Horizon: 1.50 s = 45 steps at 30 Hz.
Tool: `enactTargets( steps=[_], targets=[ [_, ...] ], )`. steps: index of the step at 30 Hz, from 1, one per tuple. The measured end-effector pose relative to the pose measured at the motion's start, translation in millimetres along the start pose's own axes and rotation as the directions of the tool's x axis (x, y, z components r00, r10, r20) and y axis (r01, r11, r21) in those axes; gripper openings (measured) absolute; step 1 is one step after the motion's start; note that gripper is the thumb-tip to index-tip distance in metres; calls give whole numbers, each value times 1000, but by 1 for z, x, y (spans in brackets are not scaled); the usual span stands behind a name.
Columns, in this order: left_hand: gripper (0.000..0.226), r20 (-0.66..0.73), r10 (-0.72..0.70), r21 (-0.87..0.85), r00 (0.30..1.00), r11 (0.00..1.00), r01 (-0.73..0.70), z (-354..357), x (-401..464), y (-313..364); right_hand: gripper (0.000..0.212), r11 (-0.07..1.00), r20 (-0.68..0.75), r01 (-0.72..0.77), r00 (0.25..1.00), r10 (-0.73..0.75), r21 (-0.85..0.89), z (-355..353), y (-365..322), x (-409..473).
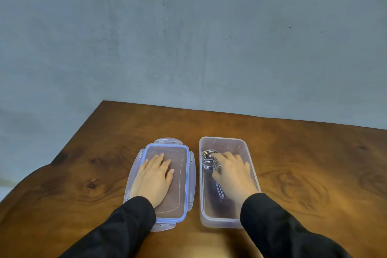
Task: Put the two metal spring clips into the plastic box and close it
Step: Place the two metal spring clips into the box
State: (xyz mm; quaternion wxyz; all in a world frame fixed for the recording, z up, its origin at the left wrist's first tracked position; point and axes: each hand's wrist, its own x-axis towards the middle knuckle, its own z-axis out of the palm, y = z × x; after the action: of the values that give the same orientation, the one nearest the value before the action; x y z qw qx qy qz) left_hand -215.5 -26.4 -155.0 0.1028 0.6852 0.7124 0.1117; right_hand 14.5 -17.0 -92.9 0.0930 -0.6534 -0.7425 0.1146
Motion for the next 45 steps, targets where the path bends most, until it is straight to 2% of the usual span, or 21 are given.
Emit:
enactTargets(
  steps=[11,31,35,41,45],
  targets=[
    [51,-9,18,8,1000,1000,-18,2,2,-2,52,998,42,-30,999,27,63,11,2,2],
    [52,-2,15,21,1000,1000,-15,-1,-1,0,66,997,94,-68,993,66,21,11,3,4],
    [52,-1,13,20,1000,1000,-13,-2,-2,2,60,997,87,-60,995,56,42,13,3,5],
    [52,2,10,21,1000,1000,-10,-1,-1,2,45,997,29,8,1000,-6,-81,9,5,12],
    [51,-8,18,31,1000,999,-17,-2,-2,2,41,998,48,22,999,-19,-61,12,7,13]
  ],
)
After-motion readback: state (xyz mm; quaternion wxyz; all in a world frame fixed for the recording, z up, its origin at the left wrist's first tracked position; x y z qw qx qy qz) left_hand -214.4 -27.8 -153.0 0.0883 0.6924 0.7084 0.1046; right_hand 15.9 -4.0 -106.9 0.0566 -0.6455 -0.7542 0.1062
